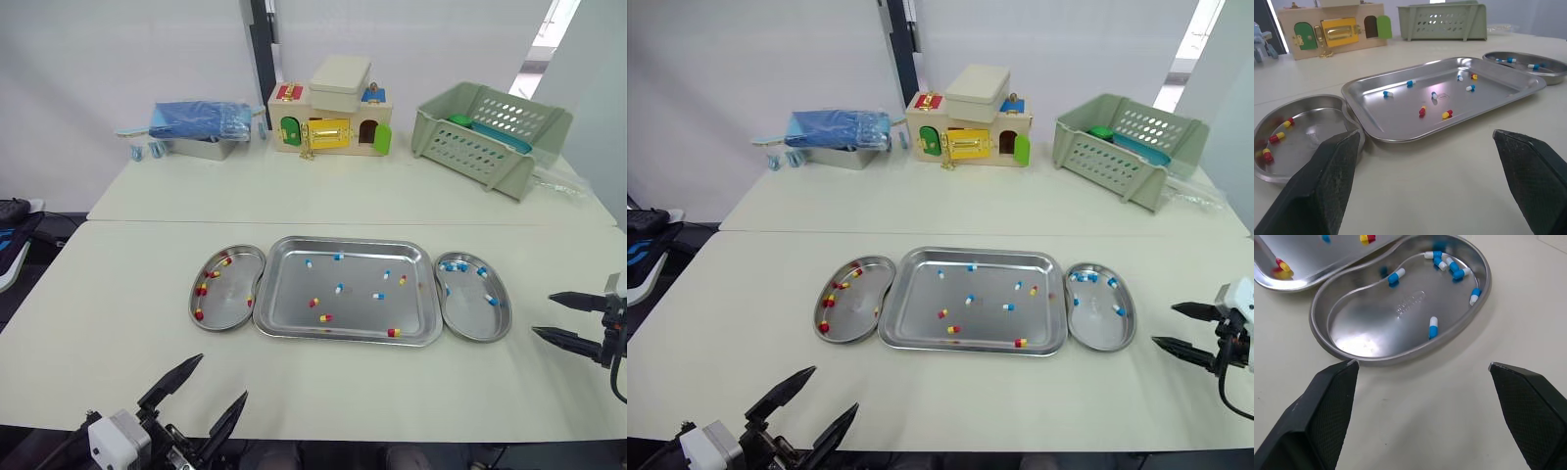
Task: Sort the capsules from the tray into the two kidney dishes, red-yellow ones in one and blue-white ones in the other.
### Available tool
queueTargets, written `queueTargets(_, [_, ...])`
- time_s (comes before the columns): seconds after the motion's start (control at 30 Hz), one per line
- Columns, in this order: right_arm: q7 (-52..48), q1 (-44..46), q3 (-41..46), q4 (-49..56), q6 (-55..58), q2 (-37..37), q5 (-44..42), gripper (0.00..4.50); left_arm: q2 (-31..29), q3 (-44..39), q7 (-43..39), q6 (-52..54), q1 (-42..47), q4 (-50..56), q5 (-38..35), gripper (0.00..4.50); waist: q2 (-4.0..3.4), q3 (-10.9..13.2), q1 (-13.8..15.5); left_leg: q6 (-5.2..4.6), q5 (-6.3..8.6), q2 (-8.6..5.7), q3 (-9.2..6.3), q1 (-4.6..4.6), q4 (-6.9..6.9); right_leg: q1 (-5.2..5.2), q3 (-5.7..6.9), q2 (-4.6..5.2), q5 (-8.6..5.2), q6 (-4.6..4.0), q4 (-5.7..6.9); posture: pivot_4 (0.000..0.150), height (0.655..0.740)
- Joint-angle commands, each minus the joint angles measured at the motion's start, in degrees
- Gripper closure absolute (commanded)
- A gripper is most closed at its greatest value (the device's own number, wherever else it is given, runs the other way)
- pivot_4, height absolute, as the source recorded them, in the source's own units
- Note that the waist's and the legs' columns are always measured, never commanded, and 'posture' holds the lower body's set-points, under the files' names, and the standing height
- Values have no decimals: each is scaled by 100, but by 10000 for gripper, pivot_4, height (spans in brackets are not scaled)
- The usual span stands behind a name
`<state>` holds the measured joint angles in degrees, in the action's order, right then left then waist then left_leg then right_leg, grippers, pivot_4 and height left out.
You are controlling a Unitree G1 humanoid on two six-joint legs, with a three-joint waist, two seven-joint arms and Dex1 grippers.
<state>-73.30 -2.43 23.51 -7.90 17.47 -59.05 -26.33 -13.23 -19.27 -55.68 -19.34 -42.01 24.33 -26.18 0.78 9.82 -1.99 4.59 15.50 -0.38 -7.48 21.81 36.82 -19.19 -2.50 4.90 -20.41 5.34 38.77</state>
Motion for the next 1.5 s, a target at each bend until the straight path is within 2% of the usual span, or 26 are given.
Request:
queueTargets(0.03, [189, 395, 78, 1339, 1077, -223, -797, 0, -85, 25, 116, -183, 30, -17, -51, 114, -7, 0, -10, 0, 0, 0, 0, 0, 0, 0, 0, -1, 0, 0, 1, 1500, 7400])
queueTargets(0.17, [1096, 1404, -750, 2620, 2059, 115, -1157, 0, -117, 28, 329, -145, 144, 22, -124, 114, -13, -6, -7, 0, 0, 3, -6, 1, 0, -1, 3, -4, 0, 0, 1, 1500, 7400])
queueTargets(0.27, [1818, 2188, -1375, 3053, 2866, 600, -1374, 0, -144, 69, 408, -136, 114, 35, -163, 114, 18, 0, 2, 1, 0, 7, -14, 5, -1, -2, 9, -10, 0, 0, -2, 1500, 7400])
queueTargets(0.4, [3044, 3392, -2321, 3126, 3941, 1852, -1411, 0, -96, 95, 596, -147, 9, 68, -190, 114, 26, 9, 17, 3, 1, 4, -18, 19, -1, -12, 11, -7, 1, 0, -8, 1500, 7400])
queueTargets(0.57, [3878, 4497, -3465, 2567, 4422, 3041, -772, 0, 63, 230, 945, -115, -89, 205, -149, 114, 23, 11, 2, 3, 1, 4, -20, 19, -3, -22, 9, -6, 1, -1, -1, 1500, 7400])
queueTargets(0.8, [4375, 5053, -4477, 1669, 4155, 4001, 203, 0, 135, 230, 1414, -134, 13, 262, -118, 114, 21, 11, -11, 3, 1, 1, -16, 31, -4, -49, 1, -5, 1, -1, 9, 1500, 7400])
queueTargets(1.1, [4475, 5621, -5002, -4, 3250, 4942, 1284, 0, 164, 345, 1509, -282, -143, 247, -49, 114, 19, 11, -129, 3, 0, 5, -19, 31, -7, -79, -1, -12, 1, -3, 25, 1500, 7400])
queueTargets(1.2, [4417, 5726, -5122, -516, 2881, 5116, 1607, 6095, 154, 324, 1559, -274, -143, 269, -70, 0, 17, 11, -131, 3, 0, 5, -18, 32, -7, -83, -3, -12, 1, -3, 25, 1500, 7400])
queueTargets(1.27, [4399, 5800, -5137, -850, 2675, 5238, 1783, 12382, 139, 310, 1554, -298, -143, 265, -69, 0, 17, 12, -133, 3, 0, 5, -18, 32, -8, -90, -3, -12, 1, -3, 25, 1500, 7400])
queueTargets(1.5, [4372, 5880, -5021, -1669, 2247, 5639, 2145, 12382, 169, 328, 1503, -427, -233, 189, -66, 0, 16, 12, -149, 3, 0, 6, -17, 32, -10, -94, -4, -12, 1, -3, 26, 1500, 7400])
